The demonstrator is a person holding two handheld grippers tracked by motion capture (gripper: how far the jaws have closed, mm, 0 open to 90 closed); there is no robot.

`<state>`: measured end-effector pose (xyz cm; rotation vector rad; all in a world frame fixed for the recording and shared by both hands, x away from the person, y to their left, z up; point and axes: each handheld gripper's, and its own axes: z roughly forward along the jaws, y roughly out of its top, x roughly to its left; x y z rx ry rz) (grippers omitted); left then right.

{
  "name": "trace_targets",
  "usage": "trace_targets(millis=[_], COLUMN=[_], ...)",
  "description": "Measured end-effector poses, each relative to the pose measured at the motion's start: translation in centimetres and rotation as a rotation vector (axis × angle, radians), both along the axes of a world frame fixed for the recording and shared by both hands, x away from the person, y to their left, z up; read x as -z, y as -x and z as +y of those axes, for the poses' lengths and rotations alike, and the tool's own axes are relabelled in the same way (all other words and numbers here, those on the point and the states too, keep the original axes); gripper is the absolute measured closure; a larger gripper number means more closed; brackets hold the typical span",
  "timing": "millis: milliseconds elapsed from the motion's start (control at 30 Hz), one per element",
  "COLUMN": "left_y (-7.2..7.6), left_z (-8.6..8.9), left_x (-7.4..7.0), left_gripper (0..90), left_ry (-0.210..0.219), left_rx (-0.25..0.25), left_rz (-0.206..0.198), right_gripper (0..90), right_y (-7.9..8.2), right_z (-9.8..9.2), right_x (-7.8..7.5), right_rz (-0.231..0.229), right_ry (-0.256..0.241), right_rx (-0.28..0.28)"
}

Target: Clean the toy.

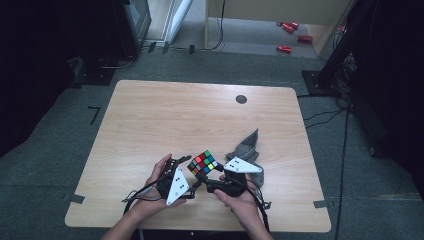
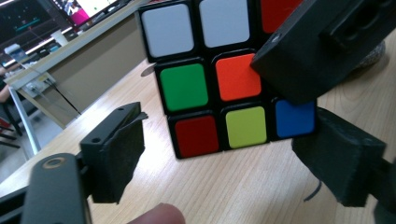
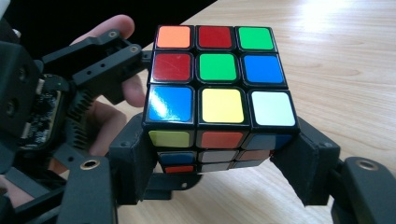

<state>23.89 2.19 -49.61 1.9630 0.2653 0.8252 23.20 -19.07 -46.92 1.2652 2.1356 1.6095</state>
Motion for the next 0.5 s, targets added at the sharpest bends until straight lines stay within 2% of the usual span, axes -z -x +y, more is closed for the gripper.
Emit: trace_targets(millis=[133, 267, 367, 500], left_y=[0.27, 0.54, 0.49, 0.25], left_z=[0.02, -0.05, 0.08, 0.44], left_x=[-0.01, 0.08, 0.09, -0.15], left_gripper=[23.6, 30.2, 31.1, 33.9], left_ry=[-0.009, -0.027, -0.027, 0.013], left_rx=[0.012, 0.022, 0.022, 0.027], left_rz=[-0.023, -0.042, -0.039, -0.007], right_gripper=[33.9, 33.9, 33.9, 33.1], right_y=[0.06, -0.22, -0.41, -0.55], right_z=[0.26, 0.01, -0.20, -0.35], right_x=[-0.03, 0.10, 0.21, 0.11], right_rz=[0.011, 0.063, 0.101, 0.088], right_ry=[-0.006, -0.036, -0.054, -0.064], right_rx=[-0.004, -0.003, -0.007, -0.022])
